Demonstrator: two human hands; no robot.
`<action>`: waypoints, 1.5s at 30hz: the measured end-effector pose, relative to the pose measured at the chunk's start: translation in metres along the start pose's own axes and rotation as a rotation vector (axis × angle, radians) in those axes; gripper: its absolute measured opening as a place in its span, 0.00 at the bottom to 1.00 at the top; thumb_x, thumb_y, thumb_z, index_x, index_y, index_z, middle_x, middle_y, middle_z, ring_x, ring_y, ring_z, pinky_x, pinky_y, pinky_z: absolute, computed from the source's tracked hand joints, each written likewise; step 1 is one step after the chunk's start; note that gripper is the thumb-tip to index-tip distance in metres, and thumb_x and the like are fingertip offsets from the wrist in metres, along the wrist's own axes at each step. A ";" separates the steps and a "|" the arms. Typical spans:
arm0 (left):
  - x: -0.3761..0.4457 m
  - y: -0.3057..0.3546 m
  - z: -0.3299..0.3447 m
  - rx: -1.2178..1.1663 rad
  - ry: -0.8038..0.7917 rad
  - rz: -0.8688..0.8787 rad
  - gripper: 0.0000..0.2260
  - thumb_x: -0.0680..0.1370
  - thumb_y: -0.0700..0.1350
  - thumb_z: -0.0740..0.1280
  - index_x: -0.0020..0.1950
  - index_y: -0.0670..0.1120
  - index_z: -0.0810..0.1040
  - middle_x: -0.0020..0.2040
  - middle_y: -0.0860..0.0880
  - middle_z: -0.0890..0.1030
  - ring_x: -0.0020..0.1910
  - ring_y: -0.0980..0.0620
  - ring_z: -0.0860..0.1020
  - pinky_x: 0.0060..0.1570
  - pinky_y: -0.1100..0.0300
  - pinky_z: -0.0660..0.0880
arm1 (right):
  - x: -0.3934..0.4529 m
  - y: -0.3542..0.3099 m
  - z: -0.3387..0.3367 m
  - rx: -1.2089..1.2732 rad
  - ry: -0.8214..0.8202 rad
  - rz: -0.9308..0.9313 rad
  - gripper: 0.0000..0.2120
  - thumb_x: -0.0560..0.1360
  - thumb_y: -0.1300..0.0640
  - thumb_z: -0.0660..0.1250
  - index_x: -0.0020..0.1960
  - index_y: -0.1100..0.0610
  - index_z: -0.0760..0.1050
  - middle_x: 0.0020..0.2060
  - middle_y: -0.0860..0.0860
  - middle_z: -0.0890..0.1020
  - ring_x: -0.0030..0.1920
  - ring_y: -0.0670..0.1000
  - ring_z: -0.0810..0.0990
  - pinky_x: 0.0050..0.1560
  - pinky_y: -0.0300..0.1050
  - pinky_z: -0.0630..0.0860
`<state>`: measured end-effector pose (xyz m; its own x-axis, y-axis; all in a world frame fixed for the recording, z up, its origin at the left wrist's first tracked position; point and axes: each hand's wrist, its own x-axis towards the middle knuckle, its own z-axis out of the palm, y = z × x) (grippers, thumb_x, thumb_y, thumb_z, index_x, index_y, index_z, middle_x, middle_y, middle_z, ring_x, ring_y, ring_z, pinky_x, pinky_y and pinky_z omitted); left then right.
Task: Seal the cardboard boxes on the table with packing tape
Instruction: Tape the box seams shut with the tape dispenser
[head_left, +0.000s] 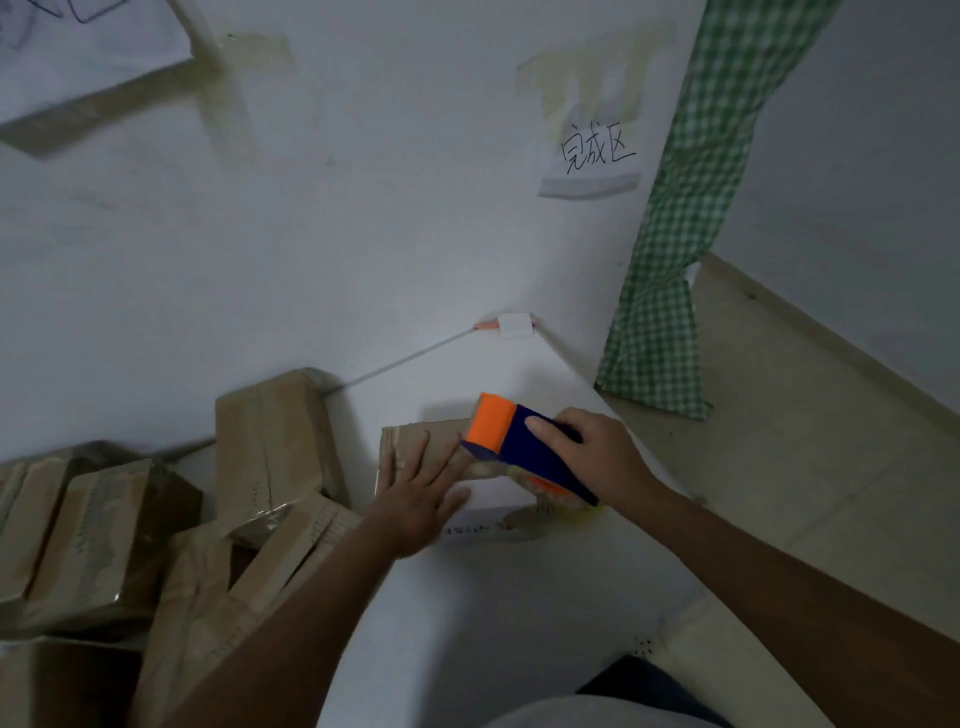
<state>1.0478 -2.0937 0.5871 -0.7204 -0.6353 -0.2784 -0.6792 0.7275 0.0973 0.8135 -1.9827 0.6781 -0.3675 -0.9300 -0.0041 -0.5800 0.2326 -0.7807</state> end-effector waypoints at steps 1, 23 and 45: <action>0.000 0.000 0.001 0.001 0.002 -0.003 0.25 0.80 0.64 0.35 0.74 0.63 0.30 0.77 0.59 0.33 0.77 0.48 0.30 0.72 0.39 0.28 | 0.006 -0.001 0.001 -0.032 -0.024 -0.008 0.26 0.76 0.37 0.61 0.40 0.60 0.76 0.32 0.53 0.79 0.33 0.49 0.79 0.32 0.39 0.68; 0.028 -0.029 -0.033 -0.177 0.261 0.265 0.24 0.81 0.53 0.63 0.76 0.49 0.67 0.78 0.52 0.62 0.79 0.43 0.54 0.76 0.47 0.47 | 0.064 -0.009 0.032 -0.142 -0.084 -0.014 0.25 0.76 0.35 0.59 0.41 0.57 0.77 0.35 0.52 0.80 0.35 0.49 0.79 0.39 0.50 0.76; 0.031 -0.012 -0.085 -1.824 -0.111 -0.587 0.07 0.78 0.37 0.68 0.40 0.42 0.80 0.34 0.46 0.82 0.31 0.56 0.81 0.34 0.65 0.78 | 0.059 -0.007 0.038 -0.220 -0.093 -0.058 0.23 0.75 0.32 0.58 0.41 0.52 0.75 0.35 0.48 0.80 0.34 0.45 0.78 0.34 0.42 0.74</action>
<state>1.0218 -2.1444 0.6582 -0.4191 -0.5933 -0.6873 -0.1536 -0.6998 0.6977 0.8234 -2.0500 0.6600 -0.2663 -0.9635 -0.0285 -0.7461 0.2248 -0.6267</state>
